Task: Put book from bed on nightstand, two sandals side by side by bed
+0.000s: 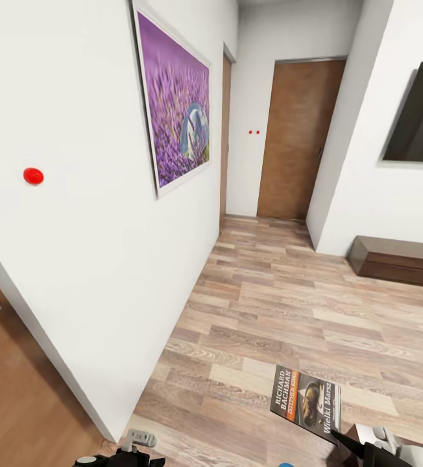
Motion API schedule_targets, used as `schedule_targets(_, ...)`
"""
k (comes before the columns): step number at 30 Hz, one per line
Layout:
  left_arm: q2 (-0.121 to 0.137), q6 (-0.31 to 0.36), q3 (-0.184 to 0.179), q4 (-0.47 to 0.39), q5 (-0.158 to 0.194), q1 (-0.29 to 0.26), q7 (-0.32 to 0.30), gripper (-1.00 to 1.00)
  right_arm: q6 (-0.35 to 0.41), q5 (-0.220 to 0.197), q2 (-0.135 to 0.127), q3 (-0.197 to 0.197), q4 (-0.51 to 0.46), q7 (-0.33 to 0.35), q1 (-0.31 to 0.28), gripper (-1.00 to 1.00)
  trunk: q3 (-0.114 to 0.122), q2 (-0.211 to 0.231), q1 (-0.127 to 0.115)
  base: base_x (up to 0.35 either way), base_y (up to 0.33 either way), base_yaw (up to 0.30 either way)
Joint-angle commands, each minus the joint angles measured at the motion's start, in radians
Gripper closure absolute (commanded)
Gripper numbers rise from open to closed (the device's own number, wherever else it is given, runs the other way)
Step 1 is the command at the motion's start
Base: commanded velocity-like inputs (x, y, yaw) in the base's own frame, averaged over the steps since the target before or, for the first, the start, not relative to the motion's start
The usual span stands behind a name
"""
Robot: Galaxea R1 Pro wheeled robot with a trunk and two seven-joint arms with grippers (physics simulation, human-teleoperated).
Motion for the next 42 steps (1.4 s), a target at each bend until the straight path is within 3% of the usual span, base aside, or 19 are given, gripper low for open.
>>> schedule_targets(1, 0.000, -0.007, 0.003, 0.001, -0.009, -0.001, -0.001, -1.00, 0.006, -0.010, -0.001, 0.007, 0.000, 0.003, -0.001, 1.00, -0.001, -0.002, 0.001, 0.000, 0.000, 0.000)
schedule_targets(17, 0.000, -0.007, 0.003, 0.001, -0.009, -0.001, -0.001, -1.00, 0.006, -0.010, -0.001, 0.007, 0.000, 0.003, -0.001, 1.00, 0.023, -0.002, 0.001, 0.000, 0.000, 0.000)
schedule_targets(42, 0.000, -0.007, 0.005, 0.001, -0.009, -0.001, -0.002, -1.00, 0.006, -0.010, -0.001, 0.007, 0.000, 0.003, -0.001, 1.00, 0.025, -0.002, 0.001, 0.041, 0.021, 0.000)
